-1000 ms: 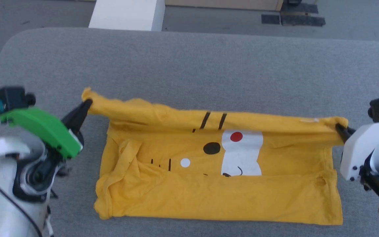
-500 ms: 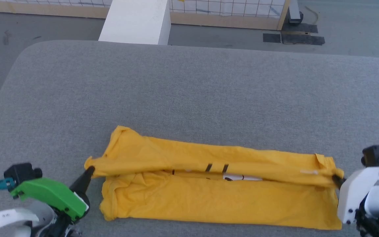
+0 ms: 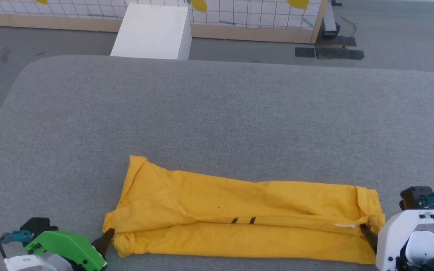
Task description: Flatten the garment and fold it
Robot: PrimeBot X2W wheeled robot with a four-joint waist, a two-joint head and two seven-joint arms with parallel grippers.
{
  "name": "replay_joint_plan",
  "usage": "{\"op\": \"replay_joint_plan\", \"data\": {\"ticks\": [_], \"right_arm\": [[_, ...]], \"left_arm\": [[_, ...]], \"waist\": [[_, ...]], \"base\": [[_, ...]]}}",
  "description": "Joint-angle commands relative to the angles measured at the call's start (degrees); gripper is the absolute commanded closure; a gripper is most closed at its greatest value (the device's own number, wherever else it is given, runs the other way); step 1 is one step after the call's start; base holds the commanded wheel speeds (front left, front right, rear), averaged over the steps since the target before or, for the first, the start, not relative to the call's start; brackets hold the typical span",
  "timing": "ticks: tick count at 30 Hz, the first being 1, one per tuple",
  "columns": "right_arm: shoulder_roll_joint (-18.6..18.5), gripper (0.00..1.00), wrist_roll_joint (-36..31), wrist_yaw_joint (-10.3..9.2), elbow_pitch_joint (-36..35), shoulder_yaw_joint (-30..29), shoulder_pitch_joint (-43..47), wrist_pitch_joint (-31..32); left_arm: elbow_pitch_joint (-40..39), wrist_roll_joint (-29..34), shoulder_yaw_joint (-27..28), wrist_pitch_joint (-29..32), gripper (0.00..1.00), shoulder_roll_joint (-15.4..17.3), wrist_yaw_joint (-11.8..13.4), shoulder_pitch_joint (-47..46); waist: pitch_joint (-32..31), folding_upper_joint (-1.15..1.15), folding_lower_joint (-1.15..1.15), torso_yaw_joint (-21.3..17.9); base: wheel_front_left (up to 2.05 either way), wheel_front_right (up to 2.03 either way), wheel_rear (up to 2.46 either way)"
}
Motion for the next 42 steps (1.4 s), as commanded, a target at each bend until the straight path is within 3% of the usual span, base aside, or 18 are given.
{"op": "replay_joint_plan", "data": {"ticks": [1,9,12,15,20,24,30,42], "right_arm": [[-0.7,0.0,0.9,-0.08,-0.8,0.2,0.6,0.1],[-2.7,0.0,7.8,-0.08,-12.0,-5.2,4.6,7.4],[-3.4,0.0,8.9,-0.08,-14.8,-8.5,4.2,9.7],[-4.5,0.0,9.0,-0.08,-15.8,-10.1,2.7,10.3],[-7.3,0.0,10.9,-0.08,-12.5,-5.8,0.1,10.3],[-9.8,0.0,11.8,-0.08,-8.2,-2.4,-1.3,9.4],[-10.0,0.0,14.0,-0.08,-2.5,0.8,-2.9,7.6],[-8.0,0.0,17.1,-0.08,4.2,11.7,-6.1,5.3]], "left_arm": [[0.1,1.0,0.0,0.6,0.0,1.1,0.8,-0.1],[-6.9,3.2,2.2,0.8,0.0,5.3,4.0,-0.4],[-10.7,4.8,4.0,-3.5,0.0,5.8,3.4,-1.6],[-13.1,9.1,5.1,-11.9,0.0,5.8,1.2,-3.5],[-13.0,18.6,3.4,-28.2,0.0,4.9,-3.4,-7.1],[-11.5,25.3,0.0,-35.4,0.0,4.4,-6.7,-9.4],[-12.4,35.0,0.0,-37.1,0.0,1.5,-7.9,-11.3],[-10.3,39.9,3.0,-37.1,0.0,-4.5,-11.4,-9.8]], "waist": [[-0.8,0.0,0.0,-0.1],[-3.0,0.0,0.0,-0.1],[-2.7,0.0,0.0,-0.1],[-1.9,0.0,0.0,0.1],[0.1,0.0,0.0,0.4],[1.4,0.0,0.0,0.9],[3.4,0.0,0.0,1.4],[4.7,0.0,0.0,1.0]], "base": [[0.0,0.0,0.0],[0.0,0.0,0.0],[0.0,0.0,0.0],[0.0,0.0,0.0],[0.0,0.0,0.0],[0.0,0.0,0.0],[0.0,0.0,0.0],[0.0,0.0,0.0]]}}
